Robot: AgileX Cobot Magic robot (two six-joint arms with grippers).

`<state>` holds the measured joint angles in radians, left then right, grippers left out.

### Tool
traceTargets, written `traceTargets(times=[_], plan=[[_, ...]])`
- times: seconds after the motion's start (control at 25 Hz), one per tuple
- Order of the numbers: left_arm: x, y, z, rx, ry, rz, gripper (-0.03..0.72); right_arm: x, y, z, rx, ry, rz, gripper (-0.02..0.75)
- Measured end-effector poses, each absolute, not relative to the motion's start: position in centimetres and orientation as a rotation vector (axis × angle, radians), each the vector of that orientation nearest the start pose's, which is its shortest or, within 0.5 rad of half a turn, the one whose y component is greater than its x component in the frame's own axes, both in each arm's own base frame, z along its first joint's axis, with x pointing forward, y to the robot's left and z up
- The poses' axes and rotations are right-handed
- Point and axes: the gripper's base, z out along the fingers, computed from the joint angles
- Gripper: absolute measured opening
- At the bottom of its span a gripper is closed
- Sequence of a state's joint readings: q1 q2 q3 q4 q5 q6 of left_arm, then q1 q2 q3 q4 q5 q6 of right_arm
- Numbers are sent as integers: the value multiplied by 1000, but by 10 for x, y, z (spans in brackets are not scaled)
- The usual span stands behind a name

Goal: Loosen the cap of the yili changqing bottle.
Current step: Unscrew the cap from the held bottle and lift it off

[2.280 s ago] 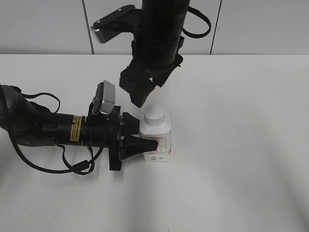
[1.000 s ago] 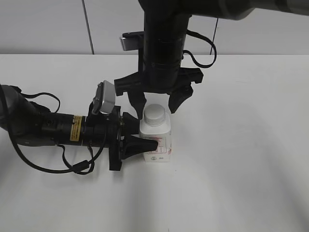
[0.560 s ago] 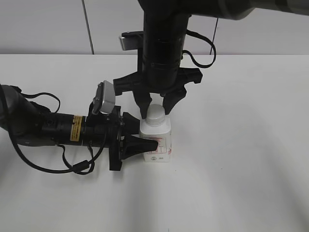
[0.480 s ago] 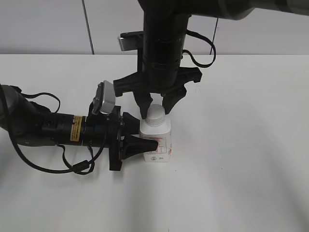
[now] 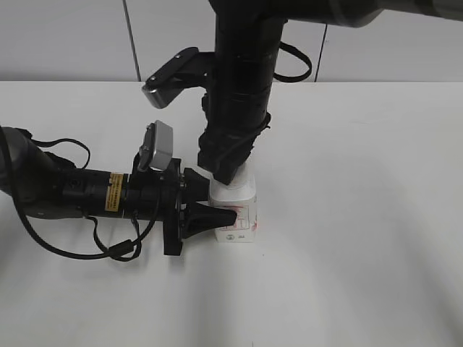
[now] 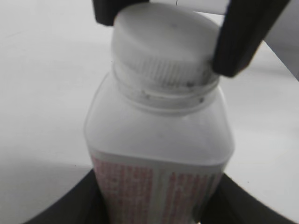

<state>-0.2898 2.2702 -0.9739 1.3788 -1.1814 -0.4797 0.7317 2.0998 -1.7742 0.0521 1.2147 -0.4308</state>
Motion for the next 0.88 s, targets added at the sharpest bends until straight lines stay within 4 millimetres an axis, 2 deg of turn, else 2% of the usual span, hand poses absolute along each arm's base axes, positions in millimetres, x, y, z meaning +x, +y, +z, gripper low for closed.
traceTargets(times=[0.16, 0.36, 0.44, 0.64, 0.76, 0.88], plan=[[310, -179, 61, 1334, 1531, -1103, 330, 321, 294, 219, -1779, 2450, 92, 382], [310, -179, 61, 1334, 1531, -1103, 330, 321, 295, 220, -1789, 2440, 98, 382], [310, -179, 61, 1336, 1530, -1104, 330, 321, 295, 220, -1738, 2478, 107, 397], [310, -179, 61, 1338, 1530, -1104, 329, 320, 295, 219, -1635, 2557, 120, 568], [310, -179, 61, 1338, 1530, -1104, 329, 320, 295, 219, -1549, 2613, 131, 573], [309, -179, 61, 1340, 1529, -1105, 329, 319, 294, 224, -1374, 2703, 148, 573]])
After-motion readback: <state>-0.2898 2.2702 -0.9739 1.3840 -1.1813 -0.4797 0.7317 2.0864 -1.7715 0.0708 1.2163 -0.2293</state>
